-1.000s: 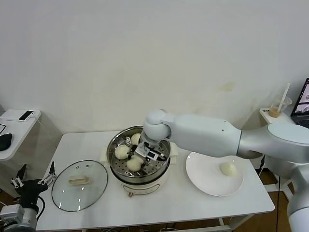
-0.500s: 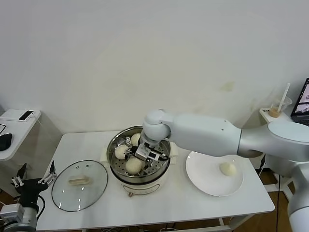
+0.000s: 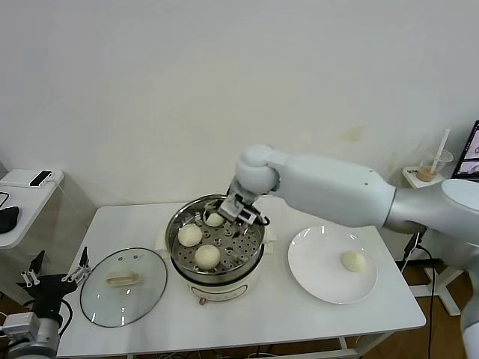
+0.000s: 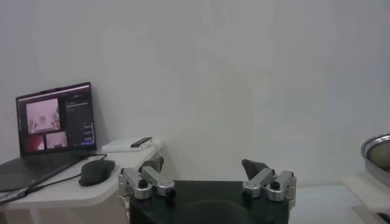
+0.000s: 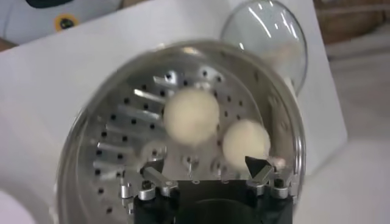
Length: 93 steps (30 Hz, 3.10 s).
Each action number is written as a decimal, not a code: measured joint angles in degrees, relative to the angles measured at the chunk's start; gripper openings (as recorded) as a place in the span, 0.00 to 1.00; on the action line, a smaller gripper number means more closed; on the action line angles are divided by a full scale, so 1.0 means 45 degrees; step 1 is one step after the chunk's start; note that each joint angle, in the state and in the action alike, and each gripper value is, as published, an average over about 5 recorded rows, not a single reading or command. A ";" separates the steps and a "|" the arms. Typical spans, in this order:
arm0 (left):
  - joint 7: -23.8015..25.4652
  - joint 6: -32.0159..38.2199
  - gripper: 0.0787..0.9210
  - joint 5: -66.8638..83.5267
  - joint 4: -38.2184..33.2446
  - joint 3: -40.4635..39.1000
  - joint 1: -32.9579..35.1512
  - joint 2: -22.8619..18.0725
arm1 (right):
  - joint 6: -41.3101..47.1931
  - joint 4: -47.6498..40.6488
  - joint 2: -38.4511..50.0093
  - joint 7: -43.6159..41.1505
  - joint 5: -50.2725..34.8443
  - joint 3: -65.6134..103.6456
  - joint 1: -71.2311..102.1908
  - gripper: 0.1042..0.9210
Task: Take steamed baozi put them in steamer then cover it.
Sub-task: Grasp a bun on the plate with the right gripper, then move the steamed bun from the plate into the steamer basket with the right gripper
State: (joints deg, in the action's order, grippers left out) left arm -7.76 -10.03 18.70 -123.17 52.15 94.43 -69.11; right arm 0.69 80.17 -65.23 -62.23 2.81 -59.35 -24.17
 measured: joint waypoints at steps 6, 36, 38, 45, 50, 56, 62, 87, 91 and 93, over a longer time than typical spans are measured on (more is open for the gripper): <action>0.0006 -0.0024 0.88 0.0055 0.0065 -0.0117 -0.0081 0.0182 | 0.1385 0.0200 0.1485 -0.0149 -0.0166 0.0748 0.0214 0.88; -0.0104 -0.0188 0.88 0.0252 0.0559 -0.1260 -0.0548 0.0446 | 0.1835 -0.0234 0.6918 -0.0454 0.3307 0.6383 0.7266 0.88; -0.0113 -0.0224 0.88 0.0246 0.0555 -0.1281 -0.0544 0.0467 | 0.1846 -0.0313 0.6933 -0.0441 0.3516 0.6648 0.7702 0.88; -0.0125 -0.0272 0.88 0.0229 0.0549 -0.1349 -0.0523 0.0446 | 0.1848 -0.0614 0.6865 -0.0306 0.4067 0.7349 0.8804 0.88; -0.0122 -0.0272 0.88 0.0228 0.0568 -0.1347 -0.0530 0.0448 | 0.1800 -0.0933 0.6622 -0.0113 0.4365 0.7687 0.9198 0.88; -0.0122 -0.0272 0.88 0.0229 0.0569 -0.1301 -0.0521 0.0454 | 0.1774 -0.1399 0.6159 0.0106 0.4681 0.7881 0.9415 0.88; -0.0121 -0.0272 0.88 0.0183 0.0591 -0.1273 -0.0527 0.0409 | 0.1742 -0.1840 0.5730 0.0190 0.4940 0.8048 0.9556 0.88; -0.0179 -0.0331 0.88 0.0044 0.0586 -0.1531 -0.0714 0.0410 | 0.2189 -0.2026 0.5548 -0.0317 0.4689 0.7752 0.8922 0.54; -0.0186 -0.0359 0.88 0.0059 0.0500 -0.1514 -0.0700 0.0441 | 0.2352 -0.1739 0.5763 -0.0488 0.4303 0.7537 0.8482 0.54; -0.0187 -0.0364 0.88 0.0060 0.0470 -0.1514 -0.0679 0.0440 | 0.2450 -0.1542 0.5893 -0.0564 0.4055 0.7377 0.8184 0.55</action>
State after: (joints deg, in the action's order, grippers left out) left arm -8.60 -11.67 18.97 -121.05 45.33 91.37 -67.13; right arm 11.72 73.23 -38.71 -64.76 21.06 -26.15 12.66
